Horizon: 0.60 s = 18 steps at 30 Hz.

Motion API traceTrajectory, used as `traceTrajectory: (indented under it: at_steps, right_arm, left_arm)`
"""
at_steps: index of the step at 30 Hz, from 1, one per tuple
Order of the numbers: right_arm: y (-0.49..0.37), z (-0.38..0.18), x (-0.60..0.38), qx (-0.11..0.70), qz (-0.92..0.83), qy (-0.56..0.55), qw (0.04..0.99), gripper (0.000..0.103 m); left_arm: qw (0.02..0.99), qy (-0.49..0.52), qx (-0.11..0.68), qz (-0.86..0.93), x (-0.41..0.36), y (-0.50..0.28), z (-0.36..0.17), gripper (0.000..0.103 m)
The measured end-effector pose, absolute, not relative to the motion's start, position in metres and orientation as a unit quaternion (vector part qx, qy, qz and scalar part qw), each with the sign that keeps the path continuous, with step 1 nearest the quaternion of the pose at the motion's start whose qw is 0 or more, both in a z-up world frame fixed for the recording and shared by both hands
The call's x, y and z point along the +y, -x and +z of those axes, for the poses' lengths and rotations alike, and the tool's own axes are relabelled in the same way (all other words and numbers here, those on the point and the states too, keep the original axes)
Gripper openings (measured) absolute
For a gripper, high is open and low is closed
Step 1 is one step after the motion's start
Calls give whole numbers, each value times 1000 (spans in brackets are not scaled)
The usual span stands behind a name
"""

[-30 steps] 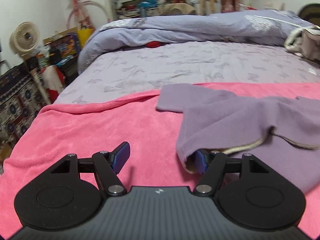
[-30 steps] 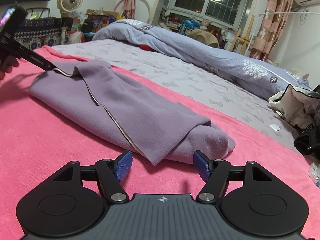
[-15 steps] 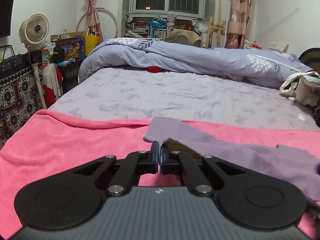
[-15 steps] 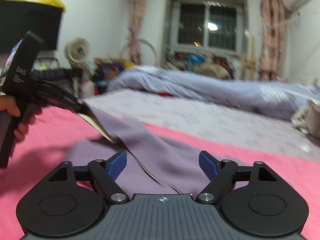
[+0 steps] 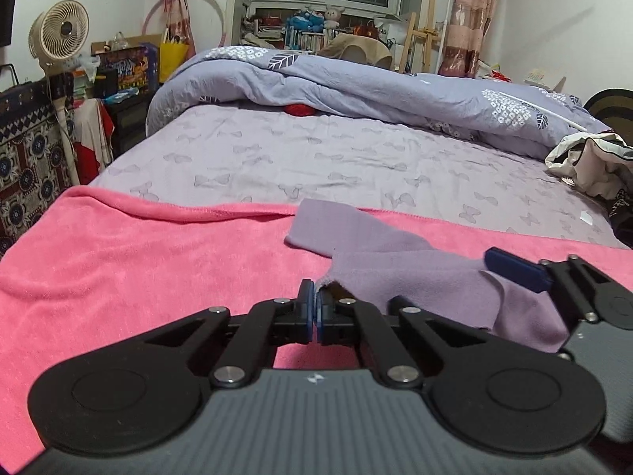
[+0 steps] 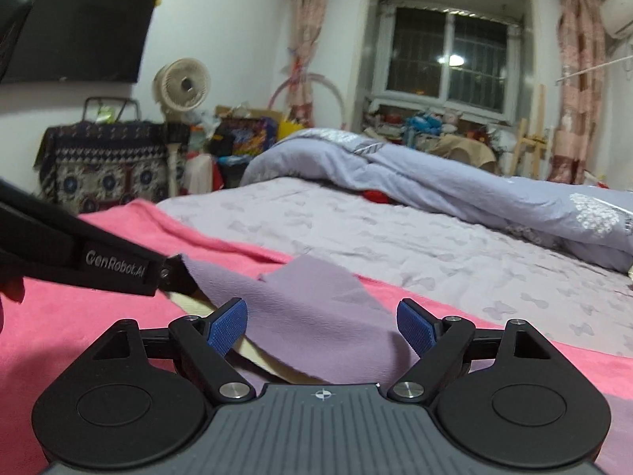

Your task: Fold clothes

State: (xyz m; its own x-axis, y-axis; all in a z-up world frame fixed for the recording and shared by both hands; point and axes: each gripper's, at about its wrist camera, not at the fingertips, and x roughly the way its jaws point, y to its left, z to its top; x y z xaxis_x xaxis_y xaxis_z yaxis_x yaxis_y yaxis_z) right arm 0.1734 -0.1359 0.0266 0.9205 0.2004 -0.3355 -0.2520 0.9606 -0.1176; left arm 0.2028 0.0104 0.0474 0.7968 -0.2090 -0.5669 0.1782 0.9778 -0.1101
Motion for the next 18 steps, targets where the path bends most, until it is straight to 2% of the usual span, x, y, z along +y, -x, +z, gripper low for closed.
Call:
traceTrajectory:
  at_steps: [4,8,18]
  right_arm:
    - [-168,23,-128,152,137,92,975,87]
    - [-178,20,-121,174,101,101,974,87]
    - [-181,16,-184,217,-124,64,966,88]
  left_arm:
    - [946,33,305,-105,13,-204,43,0]
    - [946,25,304,-108,11,-202,40,0]
    - [946,36,305,-103,14,-204,36,0]
